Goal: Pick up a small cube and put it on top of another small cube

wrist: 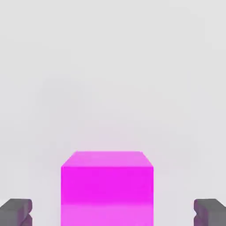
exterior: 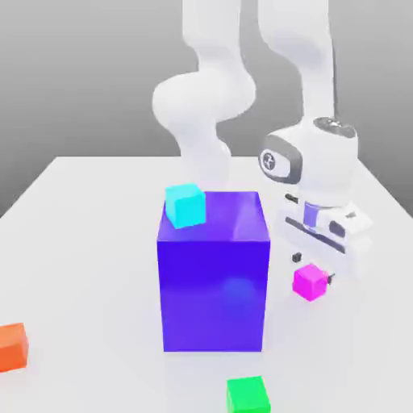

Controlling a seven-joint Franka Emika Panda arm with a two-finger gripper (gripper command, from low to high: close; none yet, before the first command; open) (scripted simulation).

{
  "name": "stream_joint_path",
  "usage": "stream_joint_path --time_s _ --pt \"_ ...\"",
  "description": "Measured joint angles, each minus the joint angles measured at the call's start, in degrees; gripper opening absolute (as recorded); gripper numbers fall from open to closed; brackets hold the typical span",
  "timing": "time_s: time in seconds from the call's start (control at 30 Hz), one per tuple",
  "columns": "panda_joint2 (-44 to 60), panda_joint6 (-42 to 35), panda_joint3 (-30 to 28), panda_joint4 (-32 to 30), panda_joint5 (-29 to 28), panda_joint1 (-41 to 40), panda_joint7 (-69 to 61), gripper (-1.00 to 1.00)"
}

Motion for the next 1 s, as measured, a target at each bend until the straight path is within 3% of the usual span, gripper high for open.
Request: stream_joint_path --time_s 0.03,0.27,0.57,1.0 --pt "1.85 1.51 0.13 0.33 -0.01 -0.15 0.00 -1.00" --pt "2.20 1.69 0.20 0.39 -0.08 -0.24 0.06 -1.00" --pt "-14.88 -12.36 -0.22 -2.65 -1.69 -0.35 1.28 -1.00" --pt "-4.85 -28.05 -10.35 22.13 2.84 -16.32 16.95 -1.00"
